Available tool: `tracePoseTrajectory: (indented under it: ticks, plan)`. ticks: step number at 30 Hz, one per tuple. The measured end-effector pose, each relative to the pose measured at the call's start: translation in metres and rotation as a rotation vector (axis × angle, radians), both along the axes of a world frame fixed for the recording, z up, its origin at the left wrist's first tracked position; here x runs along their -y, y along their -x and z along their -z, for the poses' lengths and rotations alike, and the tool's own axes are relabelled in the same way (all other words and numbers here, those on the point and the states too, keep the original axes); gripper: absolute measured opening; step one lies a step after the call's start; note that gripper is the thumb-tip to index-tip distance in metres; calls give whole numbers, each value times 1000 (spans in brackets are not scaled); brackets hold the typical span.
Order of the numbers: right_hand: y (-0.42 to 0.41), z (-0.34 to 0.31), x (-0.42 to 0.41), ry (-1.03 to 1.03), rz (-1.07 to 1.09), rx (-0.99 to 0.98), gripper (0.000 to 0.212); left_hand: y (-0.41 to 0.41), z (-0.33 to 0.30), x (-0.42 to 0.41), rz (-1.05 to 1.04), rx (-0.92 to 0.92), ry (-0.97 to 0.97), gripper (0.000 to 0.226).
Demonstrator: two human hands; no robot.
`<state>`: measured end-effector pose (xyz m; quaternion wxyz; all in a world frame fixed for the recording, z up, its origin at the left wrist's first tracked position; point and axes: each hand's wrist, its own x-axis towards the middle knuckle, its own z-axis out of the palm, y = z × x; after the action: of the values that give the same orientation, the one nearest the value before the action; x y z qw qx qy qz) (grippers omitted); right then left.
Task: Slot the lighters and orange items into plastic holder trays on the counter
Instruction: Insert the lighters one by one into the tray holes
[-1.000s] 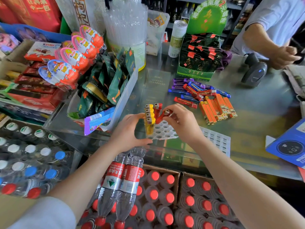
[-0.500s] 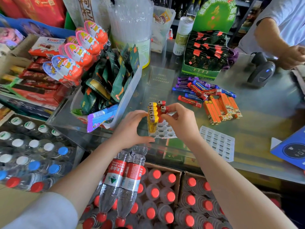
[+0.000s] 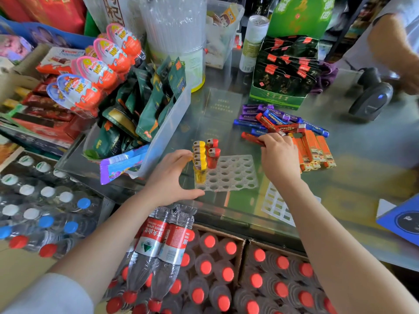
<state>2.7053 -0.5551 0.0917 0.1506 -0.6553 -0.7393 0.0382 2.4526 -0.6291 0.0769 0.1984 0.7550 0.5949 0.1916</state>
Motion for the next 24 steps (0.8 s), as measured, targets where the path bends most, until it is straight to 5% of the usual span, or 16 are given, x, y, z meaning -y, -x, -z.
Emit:
tracePoseTrajectory:
  ticks: [9, 15, 24]
  plan:
    - [5, -1, 0, 137, -132, -323, 27, -9, 0, 4, -68, -29, -44, 83]
    - [5, -4, -1, 202, -31, -272, 20, -8, -1, 7, -36, -60, -42, 83]
    - [9, -23, 51, -55, -318, -646, 19, -6, -3, 8, -18, 11, -34, 77]
